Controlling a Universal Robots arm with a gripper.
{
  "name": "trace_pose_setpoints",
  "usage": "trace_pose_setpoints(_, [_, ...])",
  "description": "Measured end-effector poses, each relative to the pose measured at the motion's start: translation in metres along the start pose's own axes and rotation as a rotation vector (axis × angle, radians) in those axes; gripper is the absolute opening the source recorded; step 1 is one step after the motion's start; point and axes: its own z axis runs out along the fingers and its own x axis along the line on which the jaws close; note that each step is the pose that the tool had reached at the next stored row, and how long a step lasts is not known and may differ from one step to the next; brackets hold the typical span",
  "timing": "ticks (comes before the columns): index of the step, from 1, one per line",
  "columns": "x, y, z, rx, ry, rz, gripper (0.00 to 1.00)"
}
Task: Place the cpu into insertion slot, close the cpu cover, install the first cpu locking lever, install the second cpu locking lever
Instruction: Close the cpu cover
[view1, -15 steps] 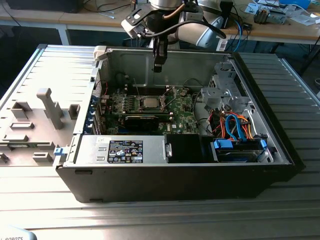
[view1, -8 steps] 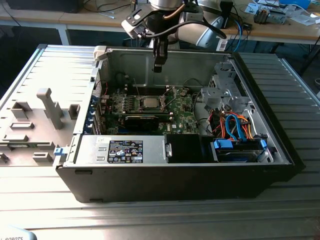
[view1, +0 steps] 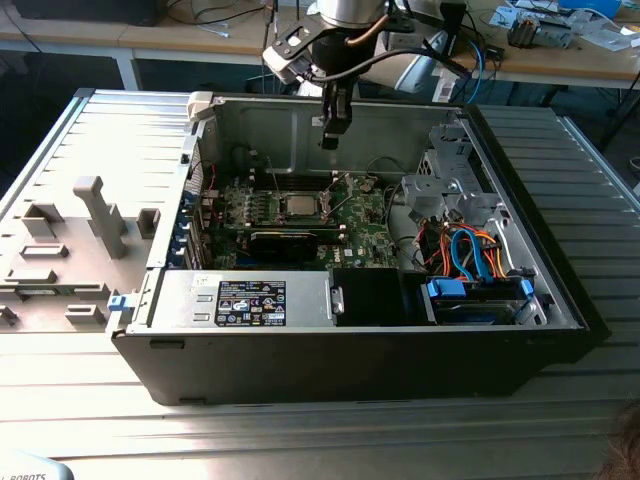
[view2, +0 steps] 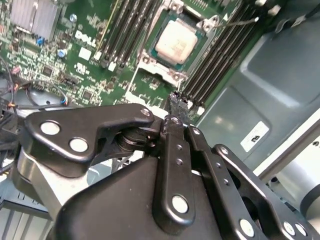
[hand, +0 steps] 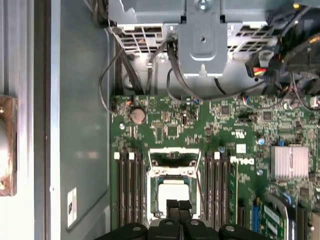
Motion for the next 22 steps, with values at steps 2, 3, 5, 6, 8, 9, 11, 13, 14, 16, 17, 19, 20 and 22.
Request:
trace_pose_setpoints(2, [-0.0001, 0.0036, 0.0014, 0.0, 0.0, -0.005, 0.11])
trace_pose_setpoints(3, [-0.0001, 0.0054, 0.0024, 0.0001, -0.0001, -0.008, 0.11])
trace_pose_setpoints(5, [-0.0001, 0.01, 0.0053, 0.0003, -0.0005, -0.017, 0.11])
trace_pose_setpoints(6, [-0.0002, 0.0115, 0.0064, 0.0003, -0.0007, -0.02, 0.11])
trace_pose_setpoints(8, [-0.0002, 0.0125, 0.0078, 0.0004, -0.0007, -0.023, 0.11])
trace_pose_setpoints(9, [-0.0002, 0.0129, 0.0084, 0.0004, -0.0009, -0.025, 0.11])
trace_pose_setpoints(11, [-0.0002, 0.0136, 0.0096, 0.0005, -0.001, -0.03, 0.11])
trace_pose_setpoints(13, [-0.0002, 0.014, 0.0106, 0.0006, -0.0011, -0.032, 0.11])
trace_pose_setpoints(14, [-0.0002, 0.0146, 0.011, 0.0006, -0.0011, -0.034, 0.11])
trace_pose_setpoints(16, [-0.0003, 0.0158, 0.0119, 0.0006, -0.0013, -0.038, 0.11])
trace_pose_setpoints(17, [-0.0003, 0.0169, 0.0126, 0.0007, -0.0014, -0.041, 0.11])
trace_pose_setpoints(19, [-0.0003, 0.0184, 0.0134, 0.0007, -0.0015, -0.045, 0.11])
trace_pose_setpoints(20, [-0.0003, 0.0197, 0.014, 0.0008, -0.0016, -0.047, 0.11])
trace_pose_setpoints(22, [-0.0003, 0.021, 0.0148, 0.0008, -0.0017, -0.05, 0.11])
